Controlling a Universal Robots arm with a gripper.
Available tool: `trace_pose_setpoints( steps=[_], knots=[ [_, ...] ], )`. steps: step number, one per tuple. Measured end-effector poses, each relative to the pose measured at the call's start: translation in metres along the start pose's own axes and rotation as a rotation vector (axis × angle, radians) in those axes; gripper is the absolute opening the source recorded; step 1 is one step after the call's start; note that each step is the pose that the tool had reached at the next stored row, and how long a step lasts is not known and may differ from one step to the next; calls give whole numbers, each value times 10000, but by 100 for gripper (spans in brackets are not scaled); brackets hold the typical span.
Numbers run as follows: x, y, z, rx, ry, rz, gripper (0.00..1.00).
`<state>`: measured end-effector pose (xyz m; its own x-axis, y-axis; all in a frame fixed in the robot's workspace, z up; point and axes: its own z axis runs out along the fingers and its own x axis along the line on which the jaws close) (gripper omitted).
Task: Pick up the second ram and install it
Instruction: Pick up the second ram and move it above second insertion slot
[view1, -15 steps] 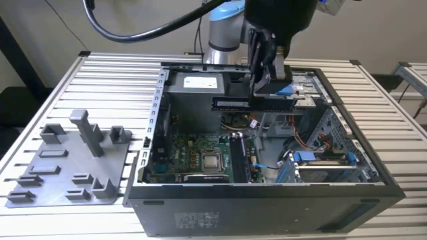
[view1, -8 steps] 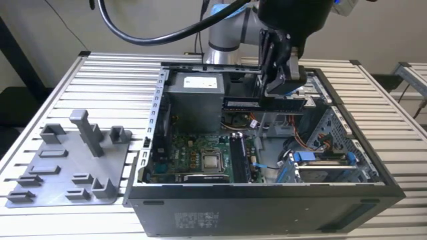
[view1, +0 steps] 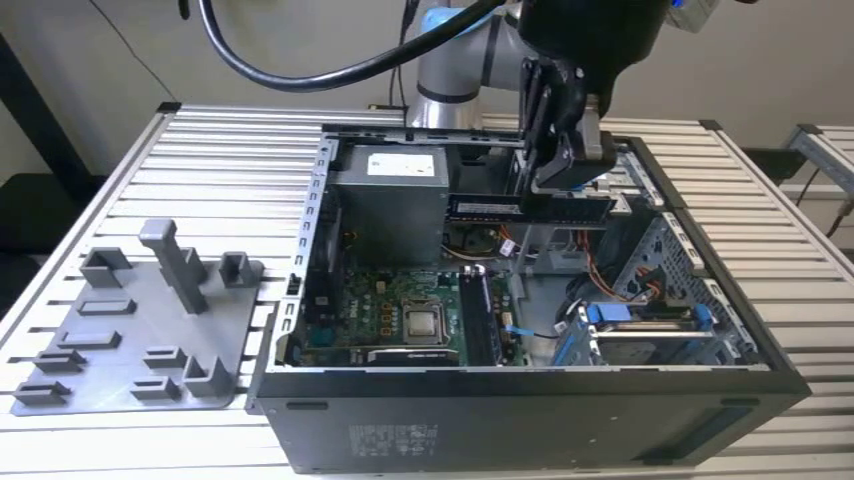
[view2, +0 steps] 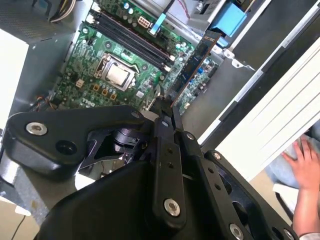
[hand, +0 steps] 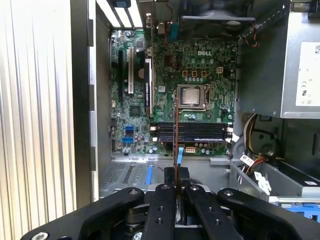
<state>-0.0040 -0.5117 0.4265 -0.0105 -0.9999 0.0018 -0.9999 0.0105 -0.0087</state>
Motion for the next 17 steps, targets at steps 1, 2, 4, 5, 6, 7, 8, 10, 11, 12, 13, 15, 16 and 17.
trace_pose_setpoints(
  steps=[1, 2, 4, 5, 6, 7, 8, 10, 11, 12, 13, 15, 16, 17],
  knots=[
    [-6, 0, 0, 0, 0, -1, 14],
    [-18, 0, 0, 0, 0, -1, 14],
    [-54, 0, 0, 0, 0, -2, 14],
    [-75, 1, 1, 0, -1, -1, 14],
    [-97, 2, 1, 0, -1, 0, 14],
    [-121, 2, 1, 0, -1, -1, 14],
    [-143, 2, 1, 0, 0, -1, 14],
    [-190, 3, 1, 0, -1, -9, 14],
    [-215, 3, 1, 0, 0, -25, 14],
    [-235, 4, 2, 0, -1, -50, 14],
    [-251, 4, 3, 0, -2, -88, 14],
    [-275, 5, 5, 1, -4, -202, 14],
    [-290, 5, 7, 2, -5, -259, 14],
    [-305, 6, 8, 3, -4, -301, 14]
  ],
)
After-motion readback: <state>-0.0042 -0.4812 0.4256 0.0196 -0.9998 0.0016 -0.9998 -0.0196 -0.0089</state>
